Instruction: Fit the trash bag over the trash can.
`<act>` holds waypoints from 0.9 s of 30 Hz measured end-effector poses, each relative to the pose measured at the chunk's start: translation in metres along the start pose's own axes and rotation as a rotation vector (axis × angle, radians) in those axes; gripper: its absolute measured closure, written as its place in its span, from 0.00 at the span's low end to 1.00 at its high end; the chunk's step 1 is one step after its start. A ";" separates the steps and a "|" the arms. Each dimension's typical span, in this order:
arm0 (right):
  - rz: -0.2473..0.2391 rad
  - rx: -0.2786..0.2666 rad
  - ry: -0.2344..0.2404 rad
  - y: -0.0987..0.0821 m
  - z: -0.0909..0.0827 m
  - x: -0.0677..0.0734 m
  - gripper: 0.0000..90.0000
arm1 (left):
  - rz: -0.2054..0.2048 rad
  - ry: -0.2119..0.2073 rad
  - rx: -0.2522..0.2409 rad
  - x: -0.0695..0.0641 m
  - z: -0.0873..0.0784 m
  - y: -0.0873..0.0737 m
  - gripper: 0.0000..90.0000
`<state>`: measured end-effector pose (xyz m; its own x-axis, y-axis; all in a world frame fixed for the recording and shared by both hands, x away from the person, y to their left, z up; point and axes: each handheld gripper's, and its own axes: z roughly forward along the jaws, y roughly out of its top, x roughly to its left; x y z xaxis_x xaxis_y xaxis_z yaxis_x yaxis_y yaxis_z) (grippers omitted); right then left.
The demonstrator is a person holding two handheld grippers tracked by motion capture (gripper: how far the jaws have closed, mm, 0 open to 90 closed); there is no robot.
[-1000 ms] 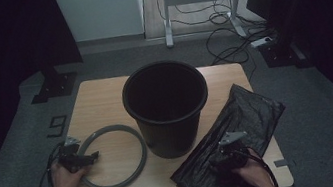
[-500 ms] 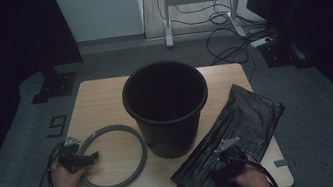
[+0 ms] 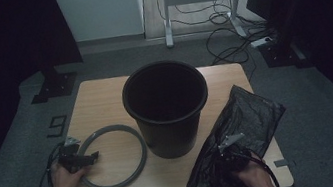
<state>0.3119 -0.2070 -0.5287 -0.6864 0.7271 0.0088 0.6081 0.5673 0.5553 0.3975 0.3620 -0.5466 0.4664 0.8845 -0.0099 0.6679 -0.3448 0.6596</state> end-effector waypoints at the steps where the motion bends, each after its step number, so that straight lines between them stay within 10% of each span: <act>1: -0.002 0.001 0.002 0.000 0.000 -0.001 0.76 | 0.000 0.000 0.000 0.000 0.000 0.000 0.00; 6: 0.007 0.025 0.021 0.002 -0.001 -0.004 0.95 | 0.000 0.000 0.000 0.000 0.000 0.000 0.00; 27: -0.006 0.043 0.000 0.029 -0.029 -0.020 0.96 | 0.001 -0.001 -0.001 0.000 0.000 0.000 0.00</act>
<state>0.3317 -0.2164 -0.4892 -0.6905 0.7233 0.0057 0.6203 0.5880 0.5192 0.3972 0.3620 -0.5467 0.4674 0.8840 -0.0099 0.6670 -0.3452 0.6603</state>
